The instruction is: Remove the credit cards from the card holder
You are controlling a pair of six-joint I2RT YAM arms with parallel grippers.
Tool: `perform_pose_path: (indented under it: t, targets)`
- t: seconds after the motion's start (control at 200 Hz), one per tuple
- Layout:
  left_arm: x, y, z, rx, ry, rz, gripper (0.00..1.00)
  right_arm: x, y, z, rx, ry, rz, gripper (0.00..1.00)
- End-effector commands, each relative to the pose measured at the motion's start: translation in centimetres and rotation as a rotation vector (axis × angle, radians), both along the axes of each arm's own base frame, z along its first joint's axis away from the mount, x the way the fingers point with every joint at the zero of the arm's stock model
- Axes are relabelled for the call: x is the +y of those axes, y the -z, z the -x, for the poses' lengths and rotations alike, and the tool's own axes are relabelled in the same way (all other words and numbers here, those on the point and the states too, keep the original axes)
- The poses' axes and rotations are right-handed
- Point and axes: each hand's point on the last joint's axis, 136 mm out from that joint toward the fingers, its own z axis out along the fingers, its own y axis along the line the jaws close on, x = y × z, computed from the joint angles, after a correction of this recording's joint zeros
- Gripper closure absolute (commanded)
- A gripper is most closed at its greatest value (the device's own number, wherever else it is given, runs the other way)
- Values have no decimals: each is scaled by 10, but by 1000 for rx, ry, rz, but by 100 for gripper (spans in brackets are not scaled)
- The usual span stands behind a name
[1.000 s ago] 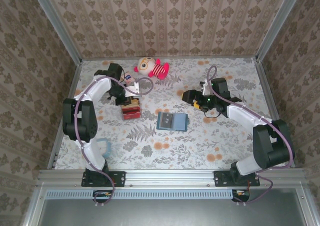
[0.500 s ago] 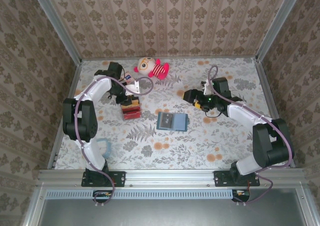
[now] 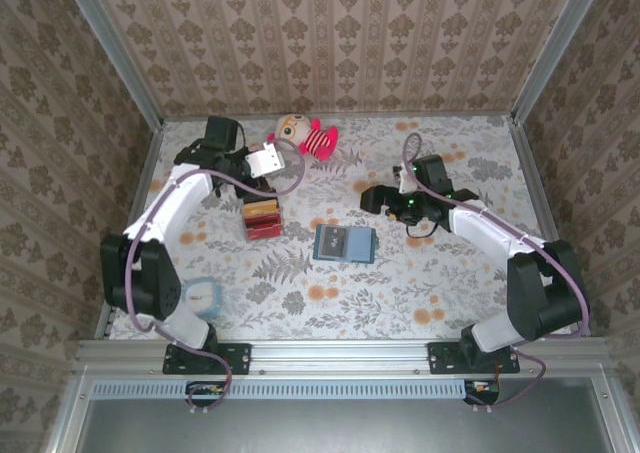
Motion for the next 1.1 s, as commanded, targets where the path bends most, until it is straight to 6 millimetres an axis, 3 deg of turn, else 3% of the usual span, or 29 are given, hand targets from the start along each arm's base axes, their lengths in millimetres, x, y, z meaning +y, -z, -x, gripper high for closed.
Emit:
perform_pose_path:
  t: [0.0, 0.09, 0.26, 0.295, 0.315, 0.33, 0.51, 0.91, 1.09]
  targets:
    - [-11, -21, -7, -49, -103, 154, 51, 7, -3, 15, -44, -56, 193, 2]
    - [-15, -30, -4, -61, -148, 219, 40, 24, 4, 23, -35, -86, 226, 2]
    - [-26, -32, 11, -39, -208, 345, 37, 53, 27, 32, 16, -107, 313, 10]
    - [-27, -32, 15, -33, -221, 365, 24, 58, 31, 32, 17, -112, 353, 12]
    - [-28, -32, 17, -32, -229, 377, 5, 59, 35, 32, 22, -108, 390, 12]
    - [-28, -31, 18, -28, -238, 385, 1, 60, 36, 32, 17, -105, 414, 12]
    - [-24, -35, 37, -54, -301, 492, 0, 69, 63, 30, 46, -102, 564, 18]
    - [8, -34, 71, -34, -572, 603, 0, 58, 114, 27, 152, -74, 733, 21]
    - [64, -31, 64, -25, -1050, 694, 0, 50, 134, 35, 213, -81, 755, 21]
